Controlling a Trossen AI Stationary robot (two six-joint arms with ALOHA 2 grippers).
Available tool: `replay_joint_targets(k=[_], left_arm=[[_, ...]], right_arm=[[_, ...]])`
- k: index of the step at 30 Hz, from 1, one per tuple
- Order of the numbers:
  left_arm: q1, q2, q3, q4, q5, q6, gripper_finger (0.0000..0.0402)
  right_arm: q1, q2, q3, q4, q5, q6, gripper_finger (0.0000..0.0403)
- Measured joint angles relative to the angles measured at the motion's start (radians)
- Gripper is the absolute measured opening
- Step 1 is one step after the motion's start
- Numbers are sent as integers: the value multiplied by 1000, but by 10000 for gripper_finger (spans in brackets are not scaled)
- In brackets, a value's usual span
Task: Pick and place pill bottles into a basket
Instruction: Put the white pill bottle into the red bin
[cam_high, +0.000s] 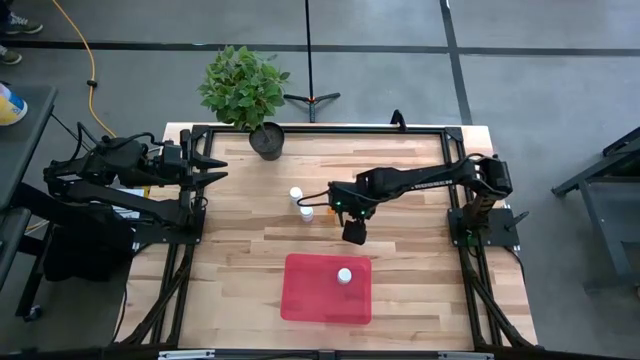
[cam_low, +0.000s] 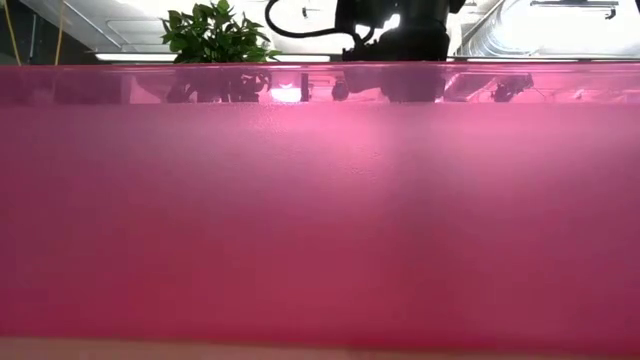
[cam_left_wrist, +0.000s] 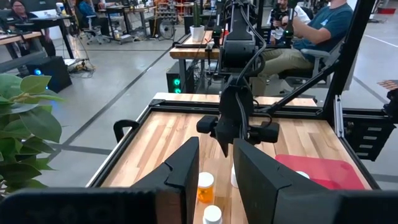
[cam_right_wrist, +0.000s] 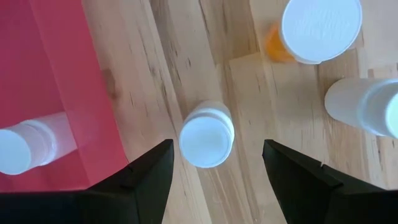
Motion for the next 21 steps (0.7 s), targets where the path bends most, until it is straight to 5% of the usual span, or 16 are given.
replay_joint_targets(k=[21], left_arm=[[0,0,0,0,0,0,134]], right_arm=[[0,93,0,15,-48,-9,238]])
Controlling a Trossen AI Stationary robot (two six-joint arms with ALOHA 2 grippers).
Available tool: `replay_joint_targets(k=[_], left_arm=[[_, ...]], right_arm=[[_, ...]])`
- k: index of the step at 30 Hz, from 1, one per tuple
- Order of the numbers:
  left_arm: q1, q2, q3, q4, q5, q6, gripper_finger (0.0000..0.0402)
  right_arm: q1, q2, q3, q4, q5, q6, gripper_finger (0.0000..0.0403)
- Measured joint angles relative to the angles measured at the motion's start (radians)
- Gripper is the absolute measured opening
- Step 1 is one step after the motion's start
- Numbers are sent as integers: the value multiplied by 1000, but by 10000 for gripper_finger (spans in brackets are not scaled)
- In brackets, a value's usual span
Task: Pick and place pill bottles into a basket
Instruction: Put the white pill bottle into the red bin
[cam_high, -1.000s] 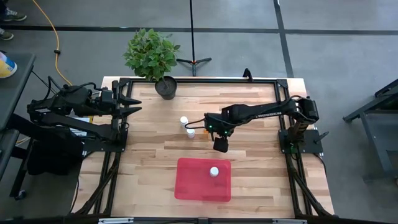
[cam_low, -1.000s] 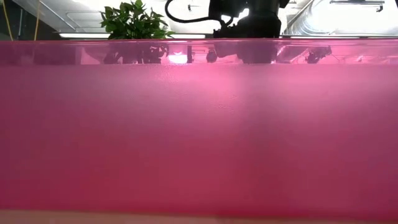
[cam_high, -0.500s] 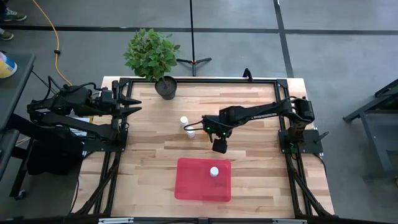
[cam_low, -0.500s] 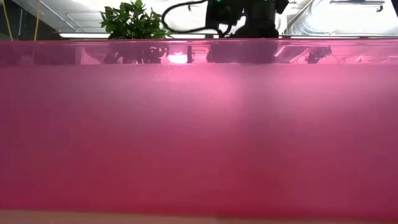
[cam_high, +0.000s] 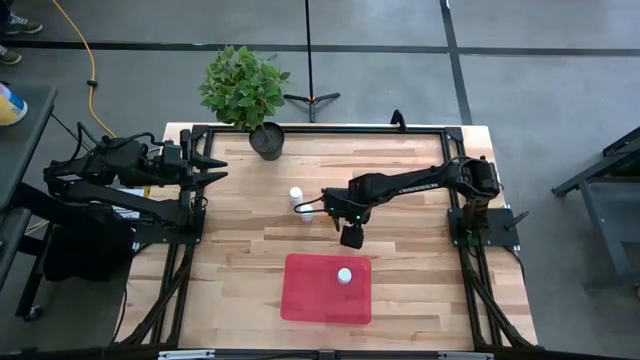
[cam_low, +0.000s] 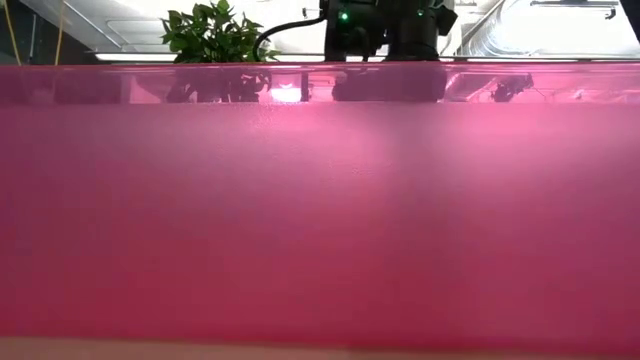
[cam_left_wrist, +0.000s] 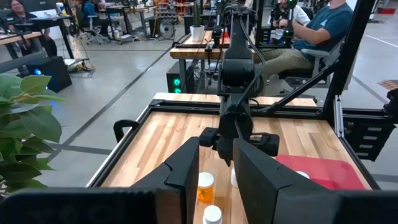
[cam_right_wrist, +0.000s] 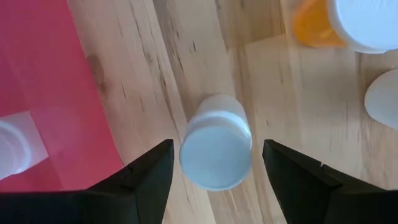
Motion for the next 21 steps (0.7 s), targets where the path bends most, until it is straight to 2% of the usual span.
replay_joint_targets(k=[6,17,21], left_arm=[[0,0,0,0,0,0,134],[0,0,0,0,0,0,134],[0,0,0,0,0,0,134]], right_arm=[[0,0,0,0,-2,0,232],[0,0,0,-1,-41,-9,159],[0,0,0,-1,-42,-10,149]])
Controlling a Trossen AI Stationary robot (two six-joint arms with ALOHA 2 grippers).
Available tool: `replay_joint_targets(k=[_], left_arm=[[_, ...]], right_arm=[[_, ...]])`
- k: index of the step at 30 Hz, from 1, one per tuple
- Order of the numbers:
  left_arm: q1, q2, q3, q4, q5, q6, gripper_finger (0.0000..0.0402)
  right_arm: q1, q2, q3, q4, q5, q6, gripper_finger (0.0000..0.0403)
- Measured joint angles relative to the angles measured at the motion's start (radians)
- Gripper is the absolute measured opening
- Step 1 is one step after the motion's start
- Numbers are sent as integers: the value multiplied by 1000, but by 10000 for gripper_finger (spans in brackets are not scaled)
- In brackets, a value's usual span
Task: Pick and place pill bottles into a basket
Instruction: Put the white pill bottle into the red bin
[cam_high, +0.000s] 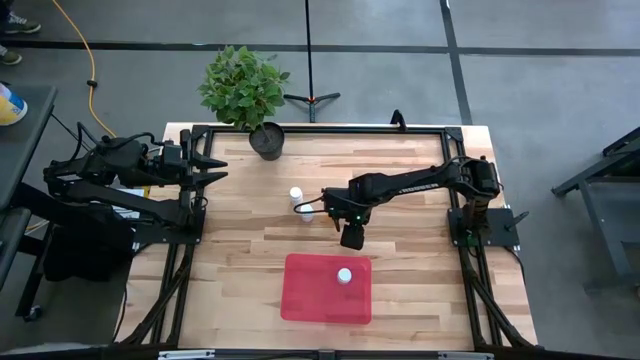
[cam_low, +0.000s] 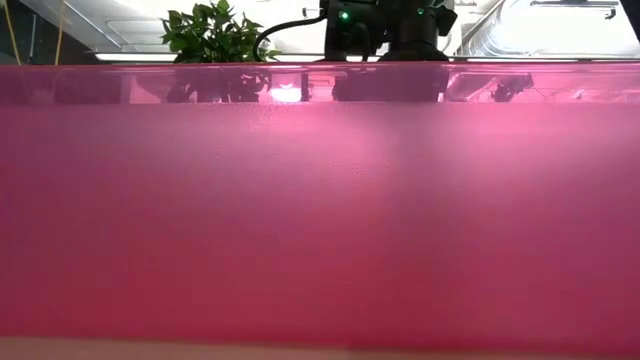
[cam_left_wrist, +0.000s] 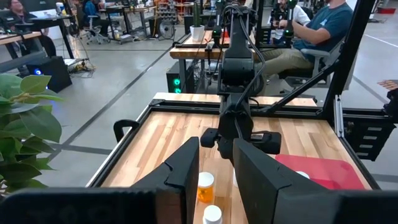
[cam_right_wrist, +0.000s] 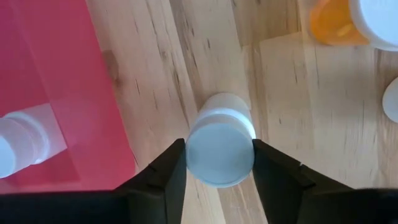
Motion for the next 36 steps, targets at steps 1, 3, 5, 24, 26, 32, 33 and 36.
replay_joint_targets(k=[1,3,5,24,26,32,33,36], left_arm=[[0,0,0,0,0,0,133],[0,0,0,0,0,0,134],[0,0,0,0,0,0,133],[0,0,0,0,0,0,133],[0,0,0,0,0,0,133],[0,0,0,-1,0,0,133],[0,0,0,-1,0,0,134],[0,0,0,-1,0,0,134]], right_arm=[[0,0,0,0,0,0,150],[0,0,0,0,0,1,154],[0,0,0,0,0,1,155],[0,0,0,-9,-5,12,140],[0,0,0,-13,-5,18,141],[0,-1,0,-23,-9,18,140],[0,-1,0,-23,-10,18,140],[0,-1,0,-23,-12,18,141]])
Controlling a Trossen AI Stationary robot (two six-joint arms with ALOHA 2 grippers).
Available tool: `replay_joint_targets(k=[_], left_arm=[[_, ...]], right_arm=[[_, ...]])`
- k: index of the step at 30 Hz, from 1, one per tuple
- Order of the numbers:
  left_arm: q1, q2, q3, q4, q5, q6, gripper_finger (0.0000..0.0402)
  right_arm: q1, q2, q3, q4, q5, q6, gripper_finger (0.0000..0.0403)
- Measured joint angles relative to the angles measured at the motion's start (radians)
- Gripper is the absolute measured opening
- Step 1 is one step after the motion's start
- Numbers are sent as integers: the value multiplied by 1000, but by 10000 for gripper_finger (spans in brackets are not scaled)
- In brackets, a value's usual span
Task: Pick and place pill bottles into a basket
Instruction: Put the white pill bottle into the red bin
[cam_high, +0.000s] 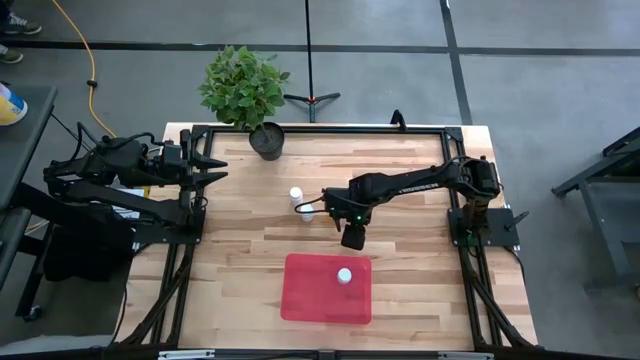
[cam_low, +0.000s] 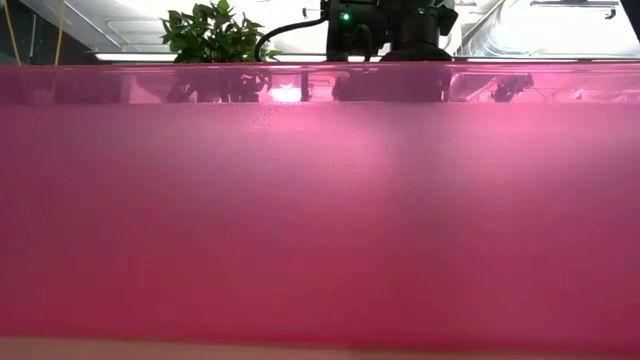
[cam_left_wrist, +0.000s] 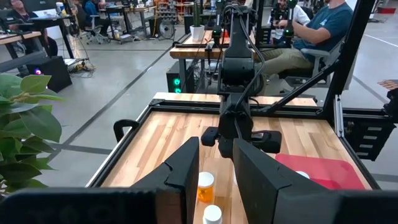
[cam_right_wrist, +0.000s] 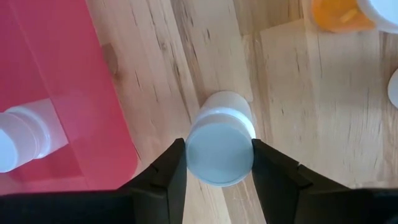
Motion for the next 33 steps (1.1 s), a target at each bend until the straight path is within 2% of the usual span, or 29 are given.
replay_joint_targets(k=[8,20,33], left_arm=[[0,0,0,0,0,0,133],[0,0,0,0,0,0,133],[0,0,0,0,0,0,133]], right_arm=[[0,0,68,-59,18,-21,139],[-1,0,308,-242,101,-48,139],[8,0,537,-382,125,-26,139]])
